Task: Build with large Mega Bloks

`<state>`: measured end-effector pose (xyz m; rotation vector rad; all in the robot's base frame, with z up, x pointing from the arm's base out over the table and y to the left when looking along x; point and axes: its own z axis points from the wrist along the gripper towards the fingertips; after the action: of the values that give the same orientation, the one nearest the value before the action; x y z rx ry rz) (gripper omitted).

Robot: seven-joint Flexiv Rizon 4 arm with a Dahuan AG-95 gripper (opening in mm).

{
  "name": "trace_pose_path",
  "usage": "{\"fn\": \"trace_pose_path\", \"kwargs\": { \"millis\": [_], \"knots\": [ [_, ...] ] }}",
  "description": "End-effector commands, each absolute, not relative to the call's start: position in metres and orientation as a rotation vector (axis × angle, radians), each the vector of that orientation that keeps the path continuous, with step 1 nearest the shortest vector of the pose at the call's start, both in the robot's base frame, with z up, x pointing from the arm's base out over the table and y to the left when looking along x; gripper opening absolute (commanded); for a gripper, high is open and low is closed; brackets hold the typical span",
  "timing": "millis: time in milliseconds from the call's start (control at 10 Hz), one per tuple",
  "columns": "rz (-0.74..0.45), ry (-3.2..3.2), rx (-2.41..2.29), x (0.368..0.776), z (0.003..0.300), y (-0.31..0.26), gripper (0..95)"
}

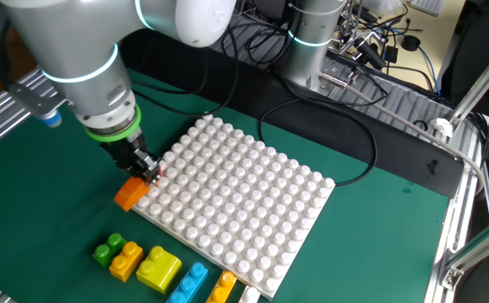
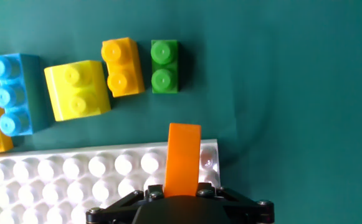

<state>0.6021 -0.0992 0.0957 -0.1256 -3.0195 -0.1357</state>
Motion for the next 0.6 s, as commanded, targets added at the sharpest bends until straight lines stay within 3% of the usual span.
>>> {"fn": "trace_pose_path", "kwargs": {
  "millis": [100,600],
  "knots": [
    [-0.137,-3.024,-0.128,0.6,0.094,-0.097,0.0],
    [-0.133,-3.025,-0.158,0.597,0.098,-0.087,0.0]
  ]
}}
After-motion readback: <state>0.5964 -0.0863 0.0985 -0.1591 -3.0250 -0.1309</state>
